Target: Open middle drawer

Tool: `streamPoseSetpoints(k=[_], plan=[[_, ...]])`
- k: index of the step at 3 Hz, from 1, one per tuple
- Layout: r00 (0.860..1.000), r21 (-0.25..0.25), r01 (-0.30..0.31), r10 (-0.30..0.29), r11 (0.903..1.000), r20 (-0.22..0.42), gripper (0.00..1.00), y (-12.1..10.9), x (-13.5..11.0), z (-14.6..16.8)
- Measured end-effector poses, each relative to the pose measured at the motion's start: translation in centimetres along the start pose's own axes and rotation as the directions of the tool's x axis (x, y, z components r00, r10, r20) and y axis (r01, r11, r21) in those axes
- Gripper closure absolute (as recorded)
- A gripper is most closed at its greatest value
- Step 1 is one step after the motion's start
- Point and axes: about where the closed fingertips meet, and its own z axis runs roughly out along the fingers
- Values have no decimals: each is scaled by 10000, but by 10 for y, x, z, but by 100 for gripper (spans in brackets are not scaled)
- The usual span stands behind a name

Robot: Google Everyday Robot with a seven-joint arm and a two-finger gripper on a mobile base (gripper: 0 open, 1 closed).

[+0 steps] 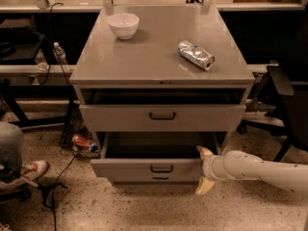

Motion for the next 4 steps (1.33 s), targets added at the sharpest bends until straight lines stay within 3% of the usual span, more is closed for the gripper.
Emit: streamPoseSetpoints(k=[1, 2, 3, 4], plan=[[9991, -288, 415, -418, 9987, -75, 3, 3, -1, 12], [9986, -370, 526, -529, 9979, -55, 26, 3, 0, 16], [9999, -359, 42, -36, 9993, 163, 56, 14, 12, 13], [9999, -359, 42, -36, 9993, 163, 78, 12, 10, 8]])
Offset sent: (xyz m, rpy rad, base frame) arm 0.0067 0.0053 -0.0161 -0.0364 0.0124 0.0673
